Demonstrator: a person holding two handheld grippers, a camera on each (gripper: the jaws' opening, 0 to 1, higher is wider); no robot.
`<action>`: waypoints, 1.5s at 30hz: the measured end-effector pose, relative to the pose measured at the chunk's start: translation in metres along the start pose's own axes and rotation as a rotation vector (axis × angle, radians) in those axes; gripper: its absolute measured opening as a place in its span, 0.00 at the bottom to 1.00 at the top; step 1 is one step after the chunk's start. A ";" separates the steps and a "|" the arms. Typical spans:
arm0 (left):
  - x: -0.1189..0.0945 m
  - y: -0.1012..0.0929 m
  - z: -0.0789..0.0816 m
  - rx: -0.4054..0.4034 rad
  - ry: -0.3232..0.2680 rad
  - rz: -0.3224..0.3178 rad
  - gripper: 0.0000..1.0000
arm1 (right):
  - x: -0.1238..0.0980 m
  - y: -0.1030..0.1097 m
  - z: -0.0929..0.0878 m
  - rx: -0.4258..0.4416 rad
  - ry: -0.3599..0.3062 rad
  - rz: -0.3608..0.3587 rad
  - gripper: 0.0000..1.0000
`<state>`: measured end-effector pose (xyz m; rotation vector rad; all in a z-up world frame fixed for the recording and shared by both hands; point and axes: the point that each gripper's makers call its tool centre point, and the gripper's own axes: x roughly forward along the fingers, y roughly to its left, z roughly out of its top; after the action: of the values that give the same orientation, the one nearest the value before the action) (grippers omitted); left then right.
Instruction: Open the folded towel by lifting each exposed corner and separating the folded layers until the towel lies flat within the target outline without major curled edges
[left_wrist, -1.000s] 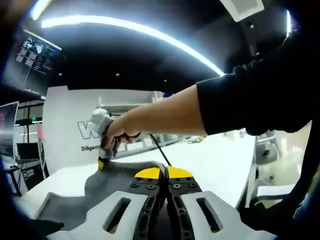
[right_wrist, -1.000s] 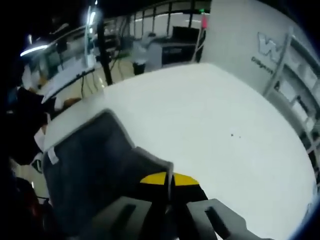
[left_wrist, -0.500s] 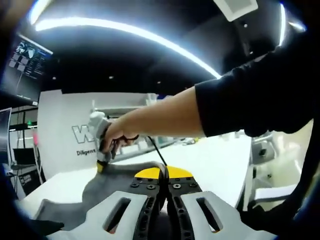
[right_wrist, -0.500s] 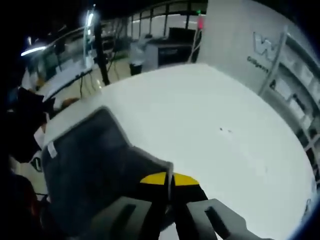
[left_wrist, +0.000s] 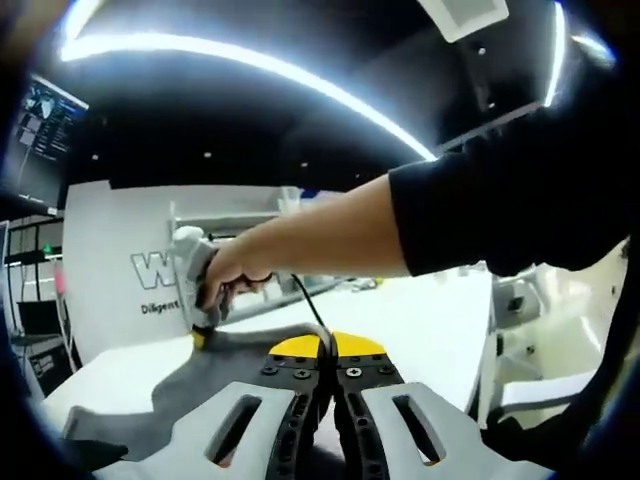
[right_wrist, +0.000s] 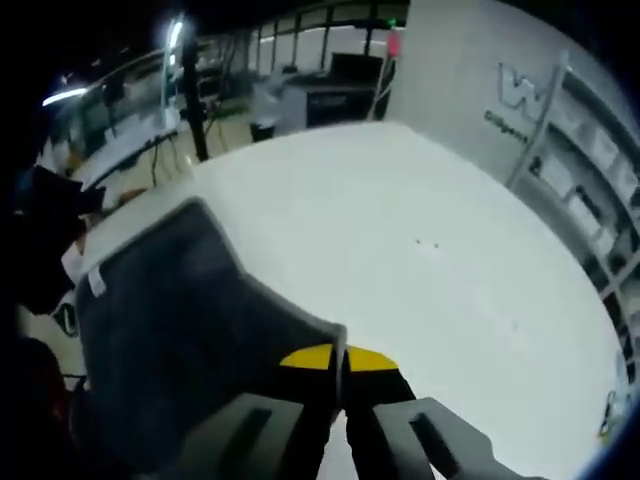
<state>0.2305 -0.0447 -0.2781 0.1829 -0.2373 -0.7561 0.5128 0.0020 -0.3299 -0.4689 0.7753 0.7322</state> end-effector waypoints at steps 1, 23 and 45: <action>0.002 -0.002 -0.001 -0.001 0.000 -0.003 0.01 | -0.001 0.000 -0.002 0.001 -0.001 -0.003 0.00; 0.045 -0.041 -0.001 0.043 0.014 -0.090 0.01 | -0.021 -0.067 -0.026 0.063 -0.018 -0.052 0.00; 0.076 -0.073 -0.002 -0.070 0.024 -0.173 0.01 | -0.047 -0.086 -0.079 0.124 -0.019 -0.082 0.00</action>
<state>0.2367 -0.1498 -0.2867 0.1473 -0.1730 -0.9325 0.5173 -0.1237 -0.3339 -0.3791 0.7745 0.6073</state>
